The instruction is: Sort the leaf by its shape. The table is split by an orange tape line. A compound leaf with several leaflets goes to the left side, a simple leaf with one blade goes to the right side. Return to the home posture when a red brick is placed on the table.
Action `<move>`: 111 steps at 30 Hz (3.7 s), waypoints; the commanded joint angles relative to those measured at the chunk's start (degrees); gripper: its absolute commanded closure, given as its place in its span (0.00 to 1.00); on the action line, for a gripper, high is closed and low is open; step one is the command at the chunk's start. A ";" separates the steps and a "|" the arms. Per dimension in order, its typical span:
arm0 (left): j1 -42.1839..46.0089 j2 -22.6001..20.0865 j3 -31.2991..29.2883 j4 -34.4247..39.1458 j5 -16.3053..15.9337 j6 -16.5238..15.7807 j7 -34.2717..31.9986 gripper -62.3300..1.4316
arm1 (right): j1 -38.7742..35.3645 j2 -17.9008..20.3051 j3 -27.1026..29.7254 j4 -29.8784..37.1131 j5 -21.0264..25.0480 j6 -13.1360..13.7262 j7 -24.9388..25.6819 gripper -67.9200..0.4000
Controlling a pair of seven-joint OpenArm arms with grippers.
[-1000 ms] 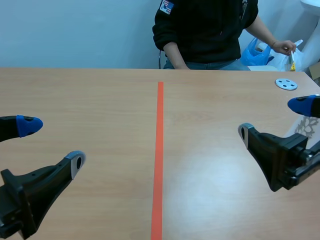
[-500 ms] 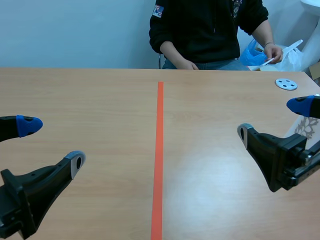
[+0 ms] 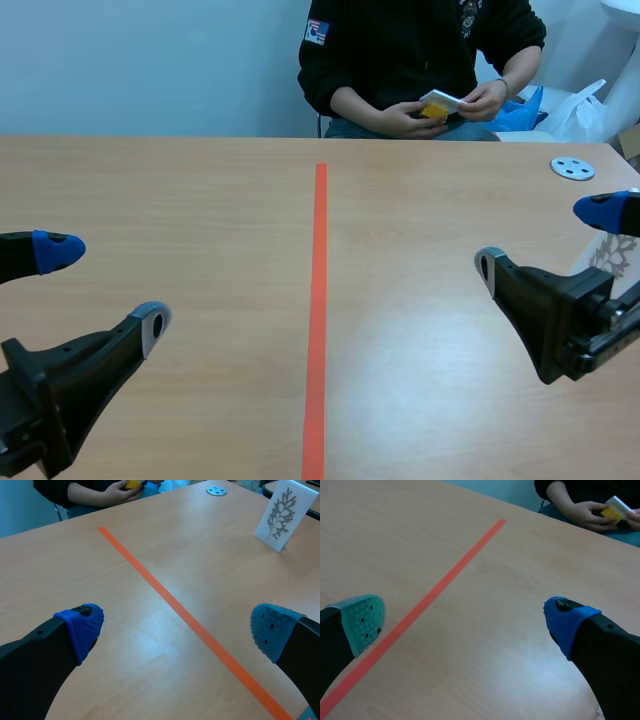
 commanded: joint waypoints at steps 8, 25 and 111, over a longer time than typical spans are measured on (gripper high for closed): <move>-0.04 0.26 0.17 0.76 -0.37 0.11 -1.05 0.00 | 0.55 0.59 0.11 0.24 0.42 -0.17 1.11 0.00; -0.04 0.26 0.17 0.76 -0.37 0.11 -1.03 0.00 | 0.52 0.59 0.11 0.24 0.42 -0.17 1.09 0.00; -51.60 18.45 43.21 -54.86 16.50 9.25 -13.05 0.91 | 0.55 0.59 0.11 0.24 0.39 -1.46 1.33 0.00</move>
